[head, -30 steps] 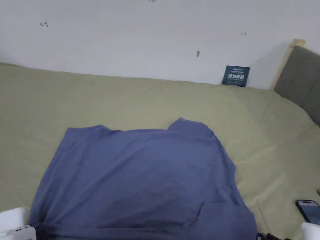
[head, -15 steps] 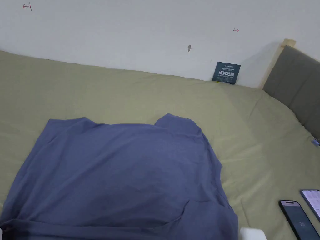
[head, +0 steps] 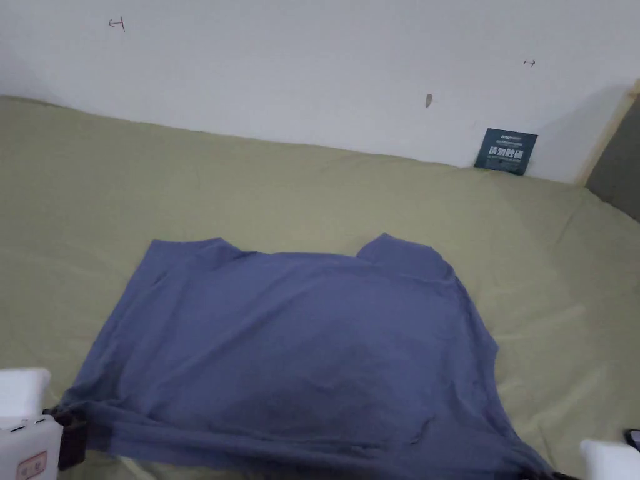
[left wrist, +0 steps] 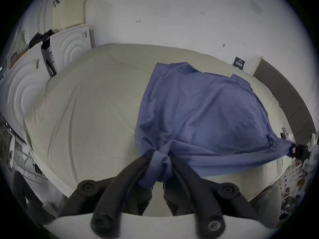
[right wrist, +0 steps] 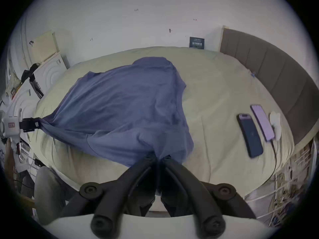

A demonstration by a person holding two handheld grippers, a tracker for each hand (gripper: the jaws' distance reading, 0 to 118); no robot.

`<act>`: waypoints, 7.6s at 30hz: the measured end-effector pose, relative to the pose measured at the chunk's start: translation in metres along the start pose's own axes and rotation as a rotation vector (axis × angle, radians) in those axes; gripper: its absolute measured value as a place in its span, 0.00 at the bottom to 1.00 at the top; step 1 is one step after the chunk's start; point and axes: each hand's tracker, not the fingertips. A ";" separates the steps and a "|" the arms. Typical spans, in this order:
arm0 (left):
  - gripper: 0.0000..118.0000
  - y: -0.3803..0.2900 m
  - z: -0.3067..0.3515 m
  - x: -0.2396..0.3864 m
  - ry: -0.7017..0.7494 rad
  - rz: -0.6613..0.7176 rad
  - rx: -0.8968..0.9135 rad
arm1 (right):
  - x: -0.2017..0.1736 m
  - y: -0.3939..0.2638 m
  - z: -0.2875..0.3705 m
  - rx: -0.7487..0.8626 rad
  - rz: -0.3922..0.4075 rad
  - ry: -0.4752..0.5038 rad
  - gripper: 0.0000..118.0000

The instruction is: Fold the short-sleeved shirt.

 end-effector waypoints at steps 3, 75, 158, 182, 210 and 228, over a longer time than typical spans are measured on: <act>0.08 0.024 -0.011 -0.003 0.006 -0.037 0.003 | 0.002 0.034 -0.006 0.021 0.037 0.001 0.04; 0.07 0.042 -0.106 -0.005 -0.045 -0.002 0.018 | 0.051 0.043 -0.138 0.069 0.019 -0.037 0.55; 0.00 0.111 -0.064 0.014 -0.091 -0.039 -0.064 | -0.103 0.029 0.011 0.252 0.038 0.070 0.00; 0.01 0.151 -0.153 0.024 -0.080 -0.156 -0.303 | 0.034 0.228 -0.194 -0.185 0.041 0.135 0.66; 0.01 0.160 -0.059 -0.002 -0.182 -0.198 -0.142 | -0.011 0.222 -0.068 -0.121 0.227 0.158 0.00; 0.01 -0.005 0.004 -0.050 -0.233 -0.293 -0.274 | 0.030 0.014 0.028 -0.170 0.019 0.172 0.00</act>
